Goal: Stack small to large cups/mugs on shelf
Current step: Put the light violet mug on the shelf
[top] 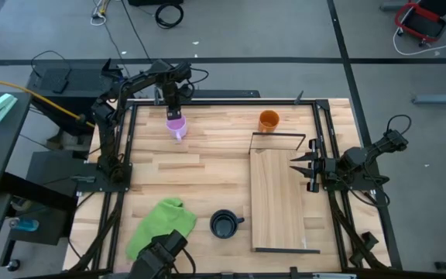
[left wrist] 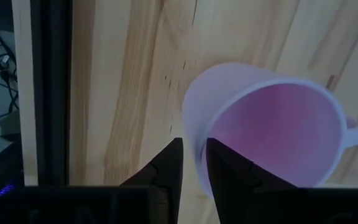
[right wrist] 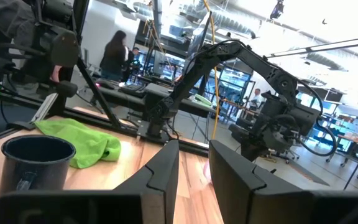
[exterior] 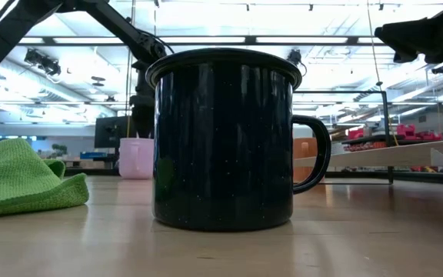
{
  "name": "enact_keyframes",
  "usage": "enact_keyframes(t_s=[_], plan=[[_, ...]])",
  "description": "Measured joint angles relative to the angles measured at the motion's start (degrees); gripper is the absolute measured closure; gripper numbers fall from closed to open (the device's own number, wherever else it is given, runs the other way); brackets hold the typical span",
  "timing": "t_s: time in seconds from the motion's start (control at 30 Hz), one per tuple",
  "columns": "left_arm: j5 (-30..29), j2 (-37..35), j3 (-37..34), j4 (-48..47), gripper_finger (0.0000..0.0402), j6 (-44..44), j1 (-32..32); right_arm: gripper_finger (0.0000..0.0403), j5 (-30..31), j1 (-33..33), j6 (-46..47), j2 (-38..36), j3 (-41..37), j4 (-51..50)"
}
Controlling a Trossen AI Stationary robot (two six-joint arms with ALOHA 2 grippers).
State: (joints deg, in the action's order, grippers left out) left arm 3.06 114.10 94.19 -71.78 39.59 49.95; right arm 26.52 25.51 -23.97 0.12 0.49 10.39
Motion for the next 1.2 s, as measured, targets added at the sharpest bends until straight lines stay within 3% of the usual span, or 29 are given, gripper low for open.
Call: enact_keyframes(t_s=[0.73,1.2], plan=[[0.1,1.4,0.0,0.05,0.0311,-1.9,-0.24,0.0306,0.0,-0.01,0.0,0.0,0.0,0.0],[-0.03,1.4,0.0,0.04,0.035,-1.81,-0.26,0.0306,0.0,-0.01,0.0,-0.01,0.0,-0.01]])
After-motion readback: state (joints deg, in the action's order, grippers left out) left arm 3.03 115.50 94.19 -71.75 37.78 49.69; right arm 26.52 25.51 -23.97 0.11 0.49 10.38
